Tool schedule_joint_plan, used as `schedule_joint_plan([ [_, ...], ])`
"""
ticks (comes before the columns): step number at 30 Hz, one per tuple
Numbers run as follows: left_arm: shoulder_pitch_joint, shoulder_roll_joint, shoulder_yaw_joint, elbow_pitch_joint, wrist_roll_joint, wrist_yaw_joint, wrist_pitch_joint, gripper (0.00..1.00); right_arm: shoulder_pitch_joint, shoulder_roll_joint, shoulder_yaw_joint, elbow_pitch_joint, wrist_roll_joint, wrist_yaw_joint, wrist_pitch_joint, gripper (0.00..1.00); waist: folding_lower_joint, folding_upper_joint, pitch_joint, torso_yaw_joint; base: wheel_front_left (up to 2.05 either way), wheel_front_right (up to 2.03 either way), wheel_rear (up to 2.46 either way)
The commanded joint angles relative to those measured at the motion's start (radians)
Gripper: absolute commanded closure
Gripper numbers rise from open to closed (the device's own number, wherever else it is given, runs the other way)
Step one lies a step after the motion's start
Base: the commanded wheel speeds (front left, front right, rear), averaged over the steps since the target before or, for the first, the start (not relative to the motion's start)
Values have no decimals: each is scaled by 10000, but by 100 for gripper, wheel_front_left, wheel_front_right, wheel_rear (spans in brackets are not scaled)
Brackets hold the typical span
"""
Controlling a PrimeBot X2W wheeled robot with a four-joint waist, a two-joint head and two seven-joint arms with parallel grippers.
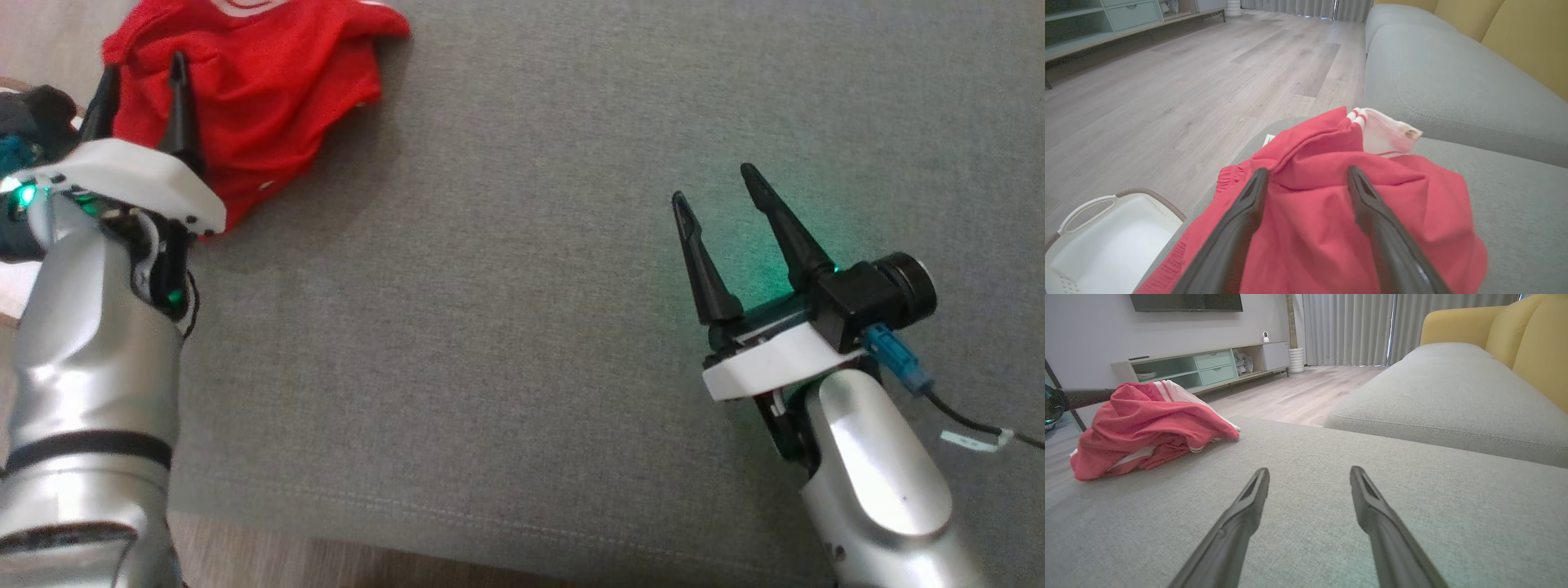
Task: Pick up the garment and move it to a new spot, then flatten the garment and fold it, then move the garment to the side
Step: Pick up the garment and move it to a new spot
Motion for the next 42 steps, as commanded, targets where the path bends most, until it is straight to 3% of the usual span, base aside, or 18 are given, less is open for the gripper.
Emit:
schedule_joint_plan([
  [1,-444,652,204,33,-66,9,-81,0,-289,85,256,-364,0,75,-107,0,0,0,120,-126,0,0,0],
  [8,-1252,845,117,1422,-18,341,45,0,-390,105,194,-397,42,75,-107,0,0,0,302,-389,0,0,0],
  [10,-1360,822,75,1714,-22,377,70,100,-403,109,153,-379,53,75,-107,0,0,0,311,-431,0,0,0],
  [20,-1724,960,-117,2036,8,345,-56,100,-280,134,-24,-312,185,75,-107,0,0,0,-112,-581,0,0,0],
  [28,-2205,793,-633,596,242,139,-115,100,2,152,-173,-345,525,75,-107,0,0,0,-837,-1002,0,0,0],
  [42,-1519,-797,-2491,-2082,-130,11,-119,100,549,155,-68,-541,1220,75,-107,0,0,0,-1634,-3214,0,0,0],
])
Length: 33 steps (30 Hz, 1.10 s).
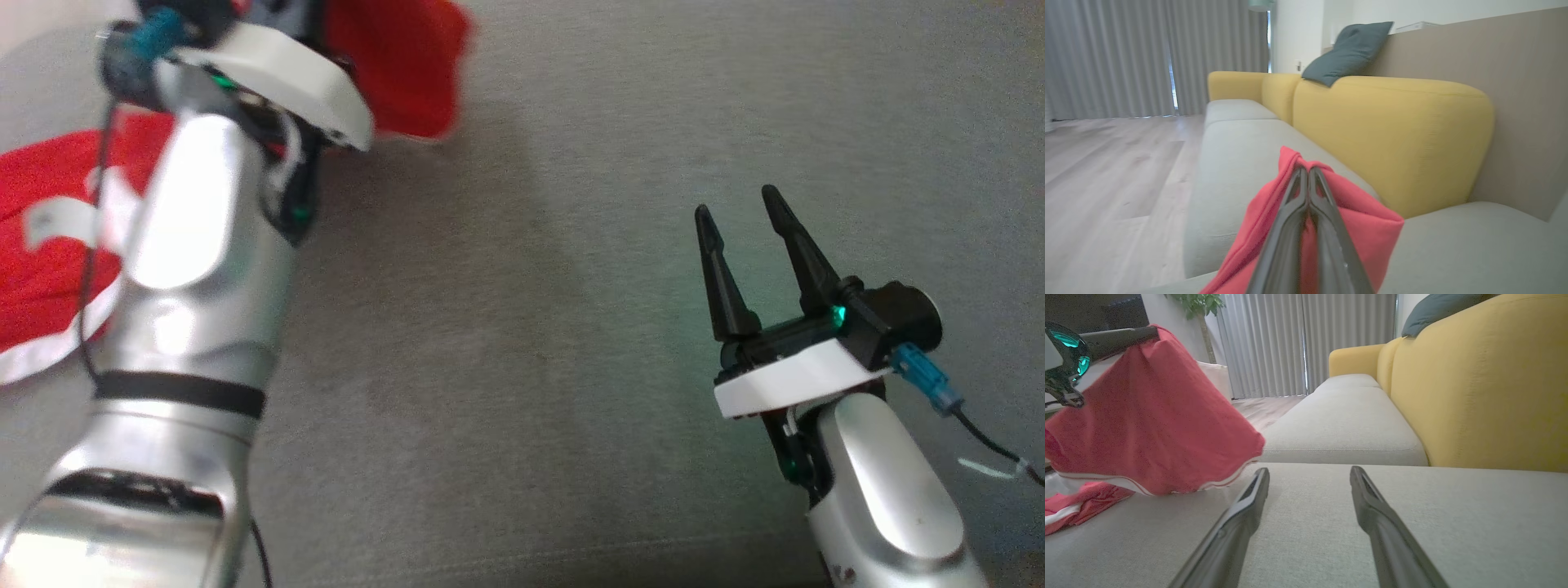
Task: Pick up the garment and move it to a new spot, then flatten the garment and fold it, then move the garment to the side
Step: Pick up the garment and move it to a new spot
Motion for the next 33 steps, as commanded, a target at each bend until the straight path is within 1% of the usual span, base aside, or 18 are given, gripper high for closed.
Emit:
schedule_joint_plan([
  [1,-161,196,-91,-596,-159,-57,-75,100,46,107,225,-360,99,75,-107,0,0,0,-172,-712,0,0,0],
  [6,300,-18,-1231,-1389,-864,-59,-75,100,116,108,129,-450,165,75,-107,0,0,0,-139,-1447,0,0,0],
  [9,744,-29,-2171,-1943,-1767,-32,-75,100,171,108,113,-467,187,75,-107,0,0,0,-131,-1764,0,0,0],
  [12,1170,-32,-2989,-2367,-2432,346,-75,100,221,108,83,-519,196,75,-107,0,0,0,-103,-1913,0,0,0],
  [14,1489,-33,-3503,-2329,-2526,645,-75,100,233,108,49,-536,200,75,-107,0,0,0,-91,-1925,0,0,0],
  [15,1661,-33,-3634,-2317,-2579,800,-75,84,238,108,28,-541,202,75,-107,0,0,0,-87,-1912,0,0,0],
  [16,1843,-33,-3721,-2270,-2583,941,-75,22,239,108,3,-544,206,75,-107,0,0,0,-87,-1882,0,0,0],
  [17,2026,-33,-3761,-2199,-2575,1051,-76,0,237,108,-15,-545,204,75,-107,0,0,0,-91,-1840,0,0,0],
  [19,2432,-34,-3693,-2123,-2464,1251,-76,0,234,108,-33,-542,194,75,-107,0,0,0,-123,-1721,0,0,0],
  [21,2866,-33,-3381,-2156,-2276,1462,-76,0,242,108,-65,-541,167,75,-107,0,0,0,-162,-1577,0,0,0],
  [22,2866,-33,-3381,-2156,-2276,1462,-76,0,242,108,-65,-541,167,75,-107,0,0,0,-162,-1577,0,0,0],
  [26,3943,103,-2491,-2545,-1912,1745,-76,0,292,108,-177,-524,120,75,-107,0,0,0,-304,-1236,0,0,0],
  [29,4856,217,-1623,-3159,-1565,2029,-76,0,345,108,-243,-467,99,75,-107,0,0,0,-453,-989,0,0,0],
  [33,6036,218,-578,-3922,-1140,2170,-76,0,449,108,-324,-379,63,75,-107,0,0,0,-659,-686,0,0,0],
])
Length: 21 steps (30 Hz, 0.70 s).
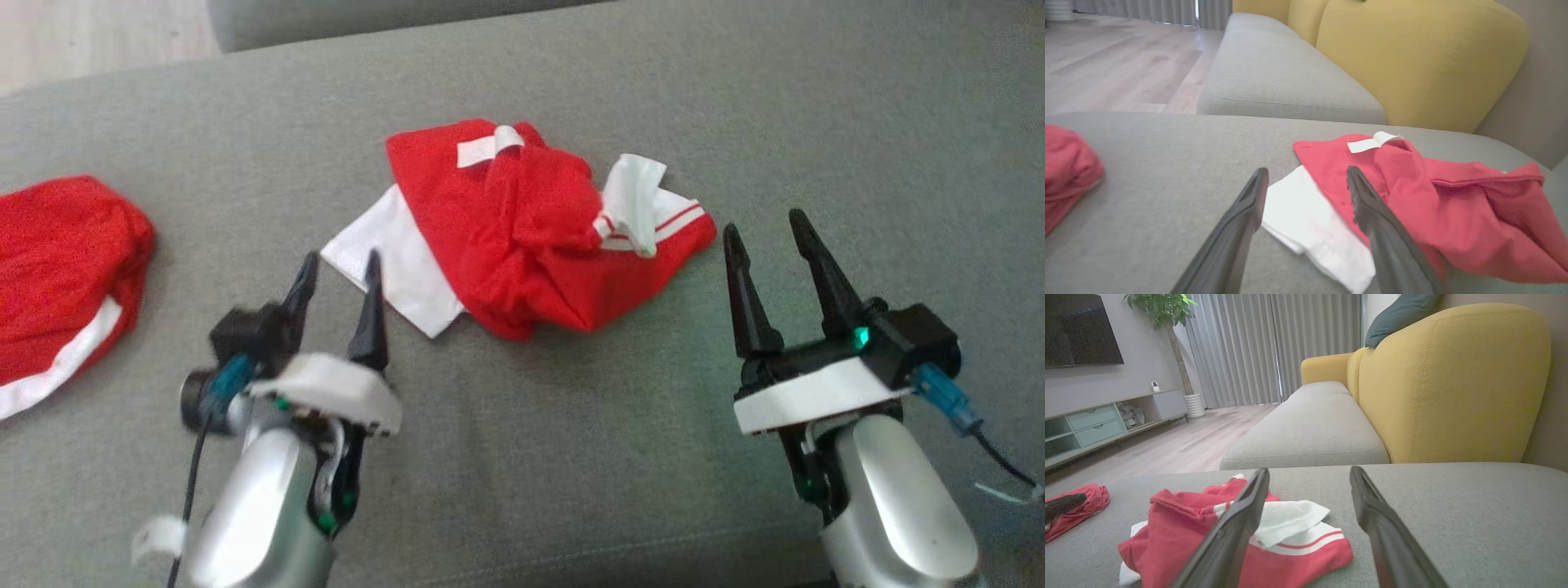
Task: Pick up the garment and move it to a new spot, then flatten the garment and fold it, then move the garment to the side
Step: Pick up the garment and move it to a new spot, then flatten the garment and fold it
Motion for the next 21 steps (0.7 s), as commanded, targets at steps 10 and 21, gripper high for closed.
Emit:
schedule_joint_plan([
  [10,2081,-67,2379,-1906,945,65,-61,0,289,81,169,121,-148,75,-107,0,0,0,-715,634,0,0,0],
  [21,3183,-119,2510,-2259,1068,-116,-61,0,512,81,134,541,-294,75,-107,0,0,0,-838,842,0,0,0],
])
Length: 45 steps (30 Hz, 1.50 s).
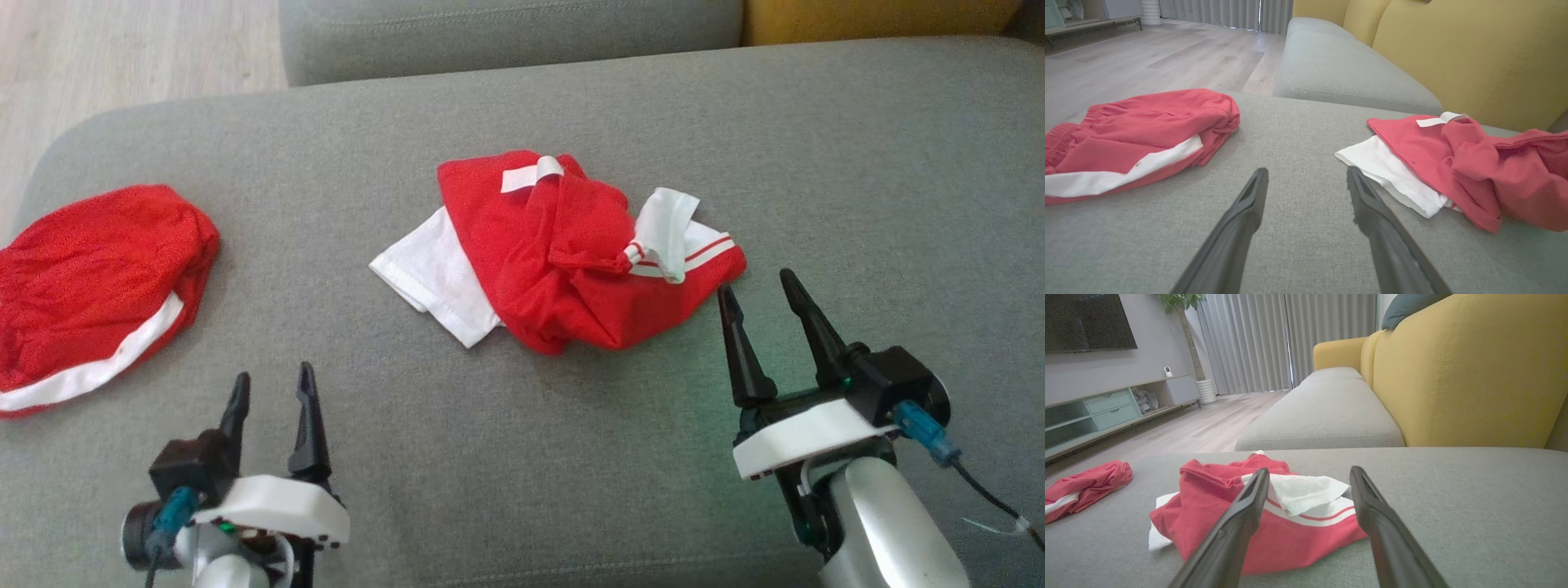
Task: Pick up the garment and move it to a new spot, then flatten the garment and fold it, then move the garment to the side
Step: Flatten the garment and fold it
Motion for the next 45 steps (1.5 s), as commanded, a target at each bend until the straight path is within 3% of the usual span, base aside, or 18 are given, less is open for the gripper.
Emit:
schedule_joint_plan([
  [1,-341,29,158,-345,-110,-2,-61,0,-252,53,165,-175,-122,75,-107,0,0,-1,121,84,0,0,0],
  [20,-1236,27,-599,-383,-295,-13,-61,0,-2044,53,-363,1512,-1788,75,-107,0,0,-1,1593,1225,0,0,0],
  [36,-1367,26,-1051,-448,-575,26,-61,0,-1562,53,315,1001,-1833,75,-107,0,0,-1,1720,1191,0,0,0],
  [45,-1453,26,-1114,-371,-616,8,-61,0,-1850,53,-535,1539,-2192,75,-107,0,0,-1,1778,1392,0,0,0],
])
